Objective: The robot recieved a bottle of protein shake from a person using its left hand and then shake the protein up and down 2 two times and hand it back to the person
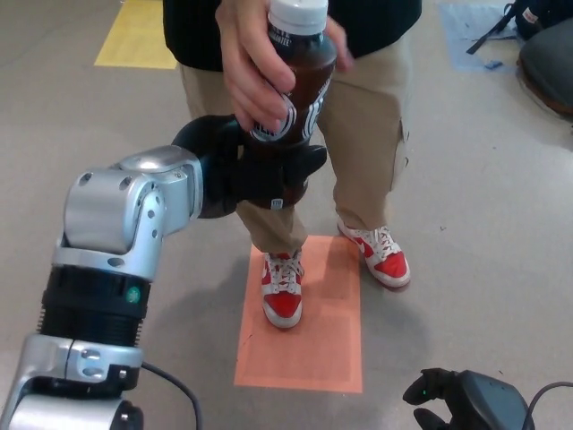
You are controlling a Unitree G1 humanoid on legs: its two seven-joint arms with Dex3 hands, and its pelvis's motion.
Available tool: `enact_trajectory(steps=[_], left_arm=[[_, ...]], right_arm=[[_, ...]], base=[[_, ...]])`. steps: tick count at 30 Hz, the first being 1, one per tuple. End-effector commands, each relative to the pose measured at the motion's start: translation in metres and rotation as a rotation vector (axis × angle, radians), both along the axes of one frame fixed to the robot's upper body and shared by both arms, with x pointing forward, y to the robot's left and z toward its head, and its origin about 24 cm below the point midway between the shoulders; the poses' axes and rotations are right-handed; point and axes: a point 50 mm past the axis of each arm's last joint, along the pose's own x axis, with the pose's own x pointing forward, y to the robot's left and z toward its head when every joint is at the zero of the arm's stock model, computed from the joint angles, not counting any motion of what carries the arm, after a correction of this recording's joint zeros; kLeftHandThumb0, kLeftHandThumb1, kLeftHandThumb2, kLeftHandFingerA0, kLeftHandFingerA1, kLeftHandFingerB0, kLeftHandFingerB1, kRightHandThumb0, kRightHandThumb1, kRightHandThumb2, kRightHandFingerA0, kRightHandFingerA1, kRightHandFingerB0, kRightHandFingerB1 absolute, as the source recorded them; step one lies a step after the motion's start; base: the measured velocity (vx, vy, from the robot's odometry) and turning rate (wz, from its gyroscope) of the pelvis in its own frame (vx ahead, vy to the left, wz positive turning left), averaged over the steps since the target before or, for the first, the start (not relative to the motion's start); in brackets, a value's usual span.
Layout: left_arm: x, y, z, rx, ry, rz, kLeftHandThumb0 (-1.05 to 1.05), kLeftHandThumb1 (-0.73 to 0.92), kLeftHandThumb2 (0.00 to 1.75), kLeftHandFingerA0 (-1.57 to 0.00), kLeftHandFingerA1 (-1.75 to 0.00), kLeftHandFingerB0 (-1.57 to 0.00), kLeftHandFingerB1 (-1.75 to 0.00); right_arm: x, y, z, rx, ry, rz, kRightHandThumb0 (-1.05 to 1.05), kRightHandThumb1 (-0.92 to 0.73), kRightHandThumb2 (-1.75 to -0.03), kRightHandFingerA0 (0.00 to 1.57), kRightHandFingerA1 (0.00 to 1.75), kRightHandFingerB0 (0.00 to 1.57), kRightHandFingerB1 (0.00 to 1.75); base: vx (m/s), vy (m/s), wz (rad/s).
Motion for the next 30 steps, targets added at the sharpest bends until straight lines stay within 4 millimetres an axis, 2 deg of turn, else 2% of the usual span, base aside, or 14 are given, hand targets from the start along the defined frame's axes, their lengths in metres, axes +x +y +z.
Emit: enact_trajectory(steps=[1, 2, 3, 4, 5, 6, 7, 8, 9, 11, 14, 15, 30], left_arm=[[0.003, 0.005, 0.007, 0.034, -0.021, 0.004, -0.23, 0.81, 0.64, -0.87, -1.56, -0.68, -0.9], [0.002, 0.005, 0.006, 0.024, -0.022, 0.007, -0.22, 0.78, 0.67, -0.87, -1.48, -0.62, -0.78], [0.002, 0.005, 0.005, 0.017, -0.023, 0.009, -0.22, 0.78, 0.67, -0.87, -1.48, -0.62, -0.78], [0.002, 0.005, 0.004, 0.008, -0.022, 0.018, -0.23, 0.76, 0.62, -0.97, -1.17, -0.62, -0.55], [0.001, 0.005, 0.003, 0.006, -0.021, 0.025, -0.29, 0.73, 0.61, -1.01, -0.83, -0.51, -0.47], [0.0, 0.005, 0.003, 0.009, -0.021, 0.021, -0.29, 0.73, 0.61, -1.01, -0.83, -0.51, -0.47], [-0.001, 0.006, 0.001, 0.021, -0.029, -0.002, -0.39, 0.7, 0.6, -0.66, -0.54, -0.28, -0.33], [-0.002, 0.006, 0.0, 0.041, -0.041, -0.045, -0.61, 0.46, 0.82, 0.0, -0.23, 0.0, -0.21], [-0.003, 0.005, -0.001, 0.048, -0.045, -0.059, -0.61, 0.46, 0.82, 0.0, -0.23, 0.0, -0.21], [-0.003, 0.006, -0.005, 0.054, -0.057, -0.081, -0.8, 0.5, 0.84, 0.0, -0.03, 0.0, -0.03], [-0.005, 0.008, -0.008, 0.075, -0.082, -0.109, -0.82, 0.49, 0.82, 0.0, 0.0, 0.0, -0.02], [-0.005, 0.008, -0.009, 0.076, -0.085, -0.115, -0.81, 0.59, 0.58, 0.0, 0.0, 0.0, 0.0], [-0.009, 0.022, -0.014, 0.104, -0.095, -0.128, -0.87, 0.57, 0.58, 0.0, 0.0, 0.0, 0.0]], right_arm=[[-0.002, -0.003, -0.002, -0.008, 0.022, -0.012, -0.4, -0.7, -0.76, 1.0, 0.82, 0.86, 0.52], [-0.002, -0.003, -0.002, -0.008, 0.022, -0.013, -0.4, -0.71, -0.75, 1.0, 0.82, 0.86, 0.51], [-0.002, -0.003, -0.002, -0.007, 0.023, -0.014, -0.4, -0.71, -0.75, 1.0, 0.82, 0.86, 0.51], [-0.002, -0.004, -0.002, -0.001, 0.023, -0.018, -0.4, -0.7, -0.74, 1.0, 0.83, 0.87, 0.51], [-0.002, -0.004, -0.002, 0.005, 0.022, -0.021, -0.4, -0.7, -0.74, 0.99, 0.83, 0.86, 0.51], [-0.002, -0.004, -0.002, 0.004, 0.022, -0.019, -0.4, -0.7, -0.74, 0.99, 0.83, 0.86, 0.51], [-0.002, -0.004, -0.002, 0.006, 0.017, -0.02, -0.38, -0.68, -0.74, 1.01, 0.84, 0.88, 0.52], [-0.001, -0.003, -0.001, 0.013, 0.011, -0.023, -0.38, -0.68, -0.74, 1.0, 0.85, 0.88, 0.52], [0.0, -0.003, 0.0, 0.016, 0.01, -0.024, -0.38, -0.68, -0.74, 1.0, 0.85, 0.88, 0.52], [-0.001, -0.003, 0.0, 0.021, 0.007, -0.026, -0.36, -0.68, -0.75, 1.0, 0.87, 0.87, 0.51], [0.001, -0.003, 0.0, 0.012, 0.009, -0.022, -0.38, -0.7, -0.75, 0.99, 0.85, 0.85, 0.52], [0.001, -0.003, 0.001, 0.004, 0.004, -0.02, -0.38, -0.68, -0.74, 1.01, 0.85, 0.87, 0.52], [0.003, -0.003, 0.003, 0.017, -0.01, -0.017, -0.38, -0.68, -0.72, 1.0, 0.93, 0.86, 0.51]], base=[[0.0, 0.0, 0.0], [0.0, 0.0, 0.0], [0.0, 0.0, 0.0], [0.0, 0.0, 0.0], [0.0, 0.0, 0.0], [0.0, 0.0, 0.0], [0.0, 0.0, 0.0], [0.0, 0.0, 0.0], [0.0, 0.0, 0.0], [0.0, 0.0, 0.0], [0.0, 0.0, 0.0], [0.0, 0.0, 0.0], [0.0, 0.0, 0.0]])
